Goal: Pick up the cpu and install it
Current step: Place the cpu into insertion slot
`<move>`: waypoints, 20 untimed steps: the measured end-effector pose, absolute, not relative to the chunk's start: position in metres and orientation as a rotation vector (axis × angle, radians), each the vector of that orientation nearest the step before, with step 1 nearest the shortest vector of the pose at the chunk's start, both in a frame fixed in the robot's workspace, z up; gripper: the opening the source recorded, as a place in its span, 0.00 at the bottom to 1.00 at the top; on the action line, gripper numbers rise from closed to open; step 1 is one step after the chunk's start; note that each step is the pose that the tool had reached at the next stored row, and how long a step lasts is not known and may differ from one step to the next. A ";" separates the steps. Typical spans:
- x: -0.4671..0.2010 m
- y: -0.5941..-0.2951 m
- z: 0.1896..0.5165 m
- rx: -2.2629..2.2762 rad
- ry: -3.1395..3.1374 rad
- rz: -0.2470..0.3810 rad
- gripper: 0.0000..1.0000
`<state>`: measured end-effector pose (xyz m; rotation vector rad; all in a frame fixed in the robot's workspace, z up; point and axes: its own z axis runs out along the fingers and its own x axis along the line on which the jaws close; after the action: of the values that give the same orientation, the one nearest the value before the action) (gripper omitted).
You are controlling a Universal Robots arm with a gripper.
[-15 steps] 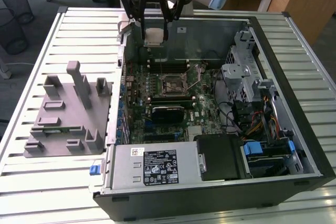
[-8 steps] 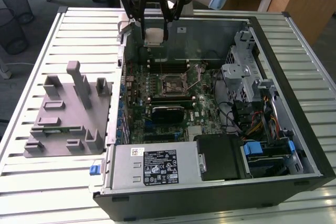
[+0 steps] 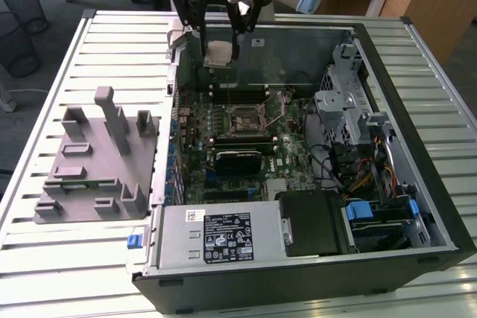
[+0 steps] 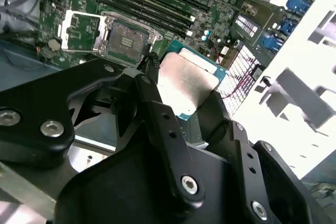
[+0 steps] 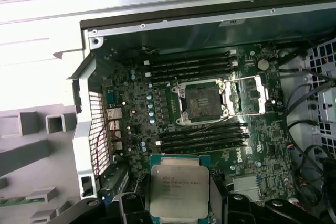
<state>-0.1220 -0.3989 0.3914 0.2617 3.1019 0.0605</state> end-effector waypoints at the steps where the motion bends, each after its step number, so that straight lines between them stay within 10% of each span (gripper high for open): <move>1: -0.122 -0.399 0.391 0.272 3.101 0.060 0.54; 20: -0.115 -0.385 0.369 0.490 3.073 0.055 0.54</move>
<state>-0.1153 -0.3849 0.3690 0.4897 3.0725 0.0545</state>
